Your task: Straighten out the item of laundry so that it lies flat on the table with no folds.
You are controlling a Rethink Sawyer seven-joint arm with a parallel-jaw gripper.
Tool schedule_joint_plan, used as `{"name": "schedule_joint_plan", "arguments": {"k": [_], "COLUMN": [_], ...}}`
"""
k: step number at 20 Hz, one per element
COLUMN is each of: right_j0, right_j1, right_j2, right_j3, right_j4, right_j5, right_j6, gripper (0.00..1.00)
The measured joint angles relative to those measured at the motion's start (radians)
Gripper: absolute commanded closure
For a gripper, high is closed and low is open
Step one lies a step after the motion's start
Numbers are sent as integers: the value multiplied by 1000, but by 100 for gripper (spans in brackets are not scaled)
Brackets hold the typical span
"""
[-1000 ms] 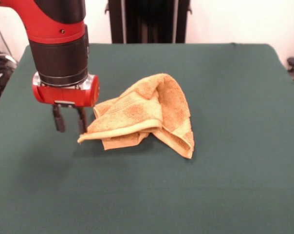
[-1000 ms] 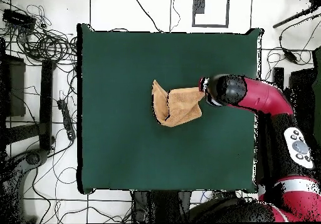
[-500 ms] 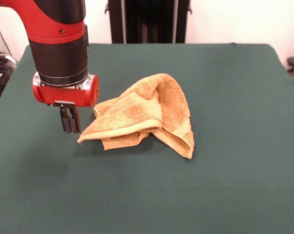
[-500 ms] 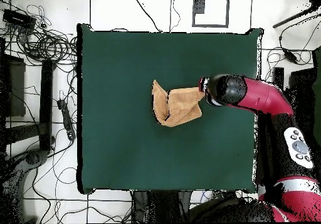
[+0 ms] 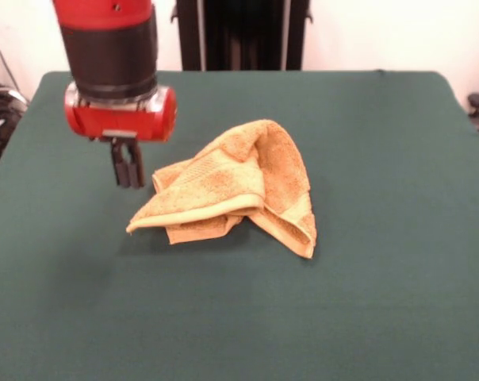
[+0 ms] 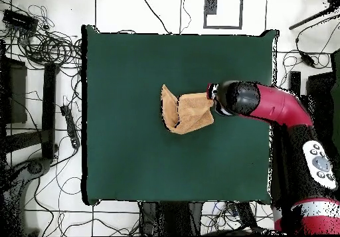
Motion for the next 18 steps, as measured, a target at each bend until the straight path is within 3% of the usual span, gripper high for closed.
{"name": "schedule_joint_plan", "arguments": {"k": [10, 18], "right_j0": [35, 63], "right_j1": [-141, -165], "right_j2": [0, 0], "right_j3": [107, 122], "right_j4": [62, 81], "right_j5": [0, 0], "right_j6": [0, 0], "gripper": [100, 100]}}
